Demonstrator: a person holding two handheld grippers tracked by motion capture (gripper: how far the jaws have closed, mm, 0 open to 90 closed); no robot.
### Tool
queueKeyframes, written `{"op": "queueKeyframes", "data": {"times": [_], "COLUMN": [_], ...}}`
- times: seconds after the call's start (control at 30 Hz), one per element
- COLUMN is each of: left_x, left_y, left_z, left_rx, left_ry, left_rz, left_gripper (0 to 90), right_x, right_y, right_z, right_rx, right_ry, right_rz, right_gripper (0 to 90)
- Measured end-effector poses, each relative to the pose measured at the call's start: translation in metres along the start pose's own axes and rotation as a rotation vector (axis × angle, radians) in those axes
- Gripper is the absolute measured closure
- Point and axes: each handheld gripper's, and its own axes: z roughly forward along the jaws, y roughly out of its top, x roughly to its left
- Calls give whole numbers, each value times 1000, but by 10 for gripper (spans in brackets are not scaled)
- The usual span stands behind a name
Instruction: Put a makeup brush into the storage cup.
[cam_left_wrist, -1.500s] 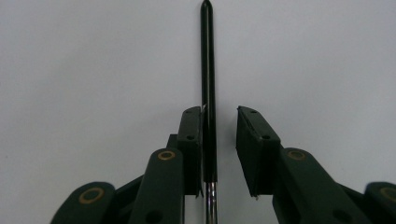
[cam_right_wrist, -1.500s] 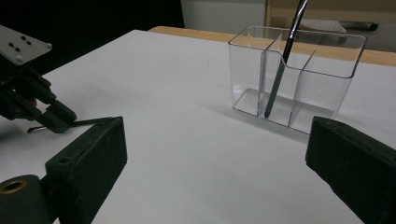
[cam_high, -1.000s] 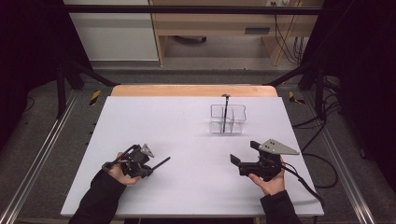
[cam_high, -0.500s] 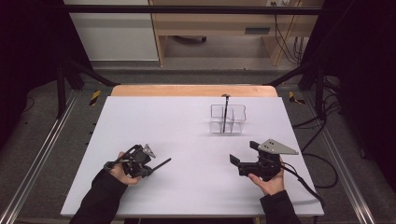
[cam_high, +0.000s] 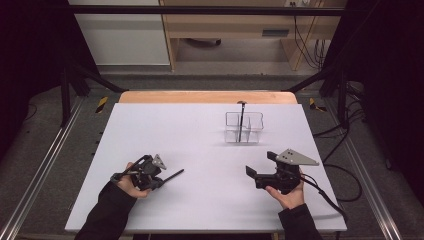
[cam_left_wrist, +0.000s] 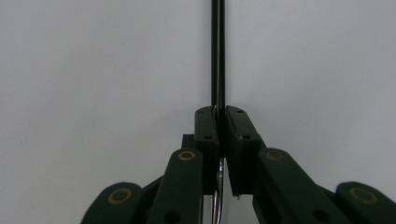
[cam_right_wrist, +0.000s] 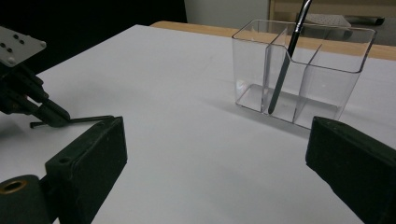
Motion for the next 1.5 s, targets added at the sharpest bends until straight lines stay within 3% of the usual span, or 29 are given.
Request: {"op": "queueKeyframes", "data": {"times": [0.2, 0.57, 0.73, 0.93, 1.27, 1.5], "left_x": [-7, -25, -30, -38, -48, -50], "left_y": [4, 13, 16, 20, 26, 30], "left_z": [-12, -25, -29, -31, -32, -33], "left_rx": [-70, -143, -182, -195, -210, -212], "left_ry": [-6, -27, -37, -54, -73, -89], "left_rz": [27, 93, 104, 130, 158, 170], "left_gripper": [833, 833, 833, 833, 833, 833], "right_x": [0, 1, 3, 7, 19, 27], "right_y": [0, 0, 1, 4, 9, 13], "right_z": [0, 1, 3, 6, 9, 14], "right_rx": [3, 9, 20, 41, 35, 76], "right_ry": [1, 8, 10, 29, 113, 114], "right_rz": [0, -2, -14, -47, -75, -132], "right_gripper": [60, 61, 61, 61, 49, 52]}}
